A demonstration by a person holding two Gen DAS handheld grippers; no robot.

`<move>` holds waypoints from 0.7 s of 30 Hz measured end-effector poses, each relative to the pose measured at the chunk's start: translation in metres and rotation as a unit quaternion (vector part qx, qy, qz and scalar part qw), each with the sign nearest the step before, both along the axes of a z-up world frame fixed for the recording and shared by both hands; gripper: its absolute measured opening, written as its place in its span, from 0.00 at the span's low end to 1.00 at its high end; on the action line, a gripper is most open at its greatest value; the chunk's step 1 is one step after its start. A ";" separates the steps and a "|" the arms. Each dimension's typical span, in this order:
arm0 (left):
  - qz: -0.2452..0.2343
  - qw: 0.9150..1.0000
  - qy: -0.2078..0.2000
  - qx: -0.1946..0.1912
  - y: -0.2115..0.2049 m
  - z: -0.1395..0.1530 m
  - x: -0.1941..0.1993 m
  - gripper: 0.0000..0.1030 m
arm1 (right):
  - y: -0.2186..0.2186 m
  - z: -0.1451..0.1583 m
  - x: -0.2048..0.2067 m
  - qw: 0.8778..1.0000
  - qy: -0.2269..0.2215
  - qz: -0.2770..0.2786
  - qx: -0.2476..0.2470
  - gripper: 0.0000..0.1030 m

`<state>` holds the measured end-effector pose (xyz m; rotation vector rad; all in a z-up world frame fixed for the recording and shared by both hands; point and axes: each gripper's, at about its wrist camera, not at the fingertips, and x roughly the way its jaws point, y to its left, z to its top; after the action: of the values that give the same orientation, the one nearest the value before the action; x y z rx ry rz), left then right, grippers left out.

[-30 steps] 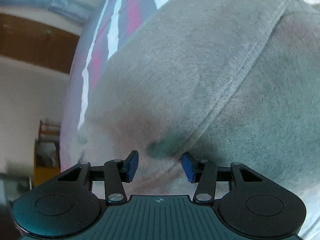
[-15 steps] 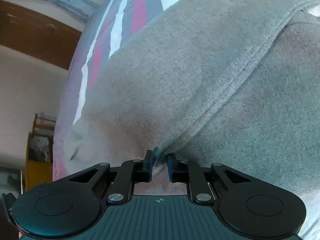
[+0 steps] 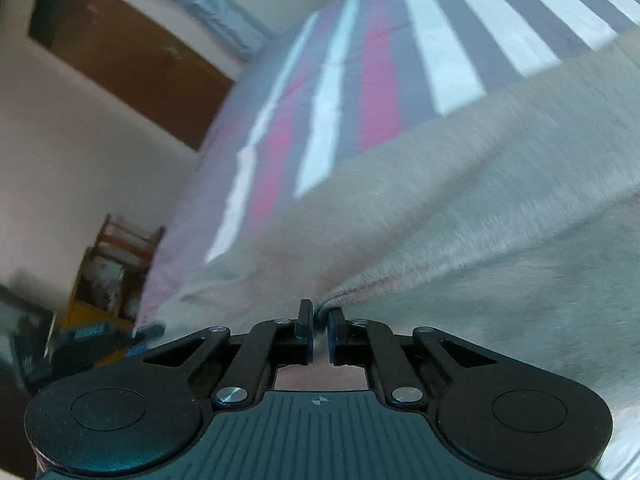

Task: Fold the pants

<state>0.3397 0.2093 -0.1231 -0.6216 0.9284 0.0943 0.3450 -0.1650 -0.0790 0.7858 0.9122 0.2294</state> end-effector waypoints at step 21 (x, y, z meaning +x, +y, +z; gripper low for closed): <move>-0.114 0.993 0.029 0.009 -0.060 0.000 -0.047 0.39 | 0.020 -0.045 -0.019 0.997 0.070 0.018 -0.010 0.12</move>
<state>0.2931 0.1491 -0.1232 -0.4947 1.0486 -0.0834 0.3256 -0.1453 -0.1237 0.7747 1.0594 0.1983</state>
